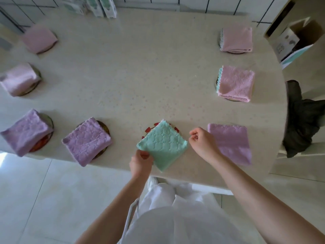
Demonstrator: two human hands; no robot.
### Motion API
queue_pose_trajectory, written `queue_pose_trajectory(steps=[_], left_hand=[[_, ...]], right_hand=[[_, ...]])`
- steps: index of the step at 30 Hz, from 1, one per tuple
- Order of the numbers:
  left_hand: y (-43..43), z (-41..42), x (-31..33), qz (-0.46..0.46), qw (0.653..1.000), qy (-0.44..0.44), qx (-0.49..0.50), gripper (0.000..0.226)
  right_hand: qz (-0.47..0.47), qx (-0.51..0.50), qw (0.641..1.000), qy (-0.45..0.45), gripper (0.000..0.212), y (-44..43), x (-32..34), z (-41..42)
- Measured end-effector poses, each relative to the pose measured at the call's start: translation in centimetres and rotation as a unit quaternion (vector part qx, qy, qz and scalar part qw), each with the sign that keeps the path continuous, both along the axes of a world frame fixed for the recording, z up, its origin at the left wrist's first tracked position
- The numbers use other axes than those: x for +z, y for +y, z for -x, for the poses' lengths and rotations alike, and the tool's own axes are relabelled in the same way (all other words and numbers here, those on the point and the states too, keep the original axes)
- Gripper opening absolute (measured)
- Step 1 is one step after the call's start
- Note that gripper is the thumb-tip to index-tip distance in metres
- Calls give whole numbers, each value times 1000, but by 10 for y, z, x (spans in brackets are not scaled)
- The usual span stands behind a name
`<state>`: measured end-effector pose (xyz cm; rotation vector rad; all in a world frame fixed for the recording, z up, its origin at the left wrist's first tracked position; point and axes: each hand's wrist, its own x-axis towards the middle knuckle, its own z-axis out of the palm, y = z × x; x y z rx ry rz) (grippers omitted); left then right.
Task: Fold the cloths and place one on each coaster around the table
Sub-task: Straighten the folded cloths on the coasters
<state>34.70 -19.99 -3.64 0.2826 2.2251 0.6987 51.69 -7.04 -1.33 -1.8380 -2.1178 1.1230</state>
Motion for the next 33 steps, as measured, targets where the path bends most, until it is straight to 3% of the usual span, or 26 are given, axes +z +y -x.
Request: queue_pose_trajectory(steps=[4, 7, 15, 20, 26, 33], left_hand=[[-4, 15, -2, 18, 986, -161, 26, 12], [-5, 20, -2, 14, 972, -231, 47, 11], [-7, 10, -5, 14, 928, -351, 119, 13], [-3, 12, -2, -14, 912, -390, 122, 28], [1, 31, 10, -40, 928, -367, 43, 20], [18, 71, 5, -58, 978, -192, -50, 11]], right_hand=[[29, -4, 997, -71, 24, -4, -4, 34], [46, 7, 994, -101, 23, -4, -2, 44], [85, -30, 990, -110, 28, 0, 9, 55], [98, -22, 991, -91, 36, 3, 14, 58], [116, -79, 990, 31, 17, -2, 18, 54], [196, -154, 964, 91, 8, -33, -1, 40]])
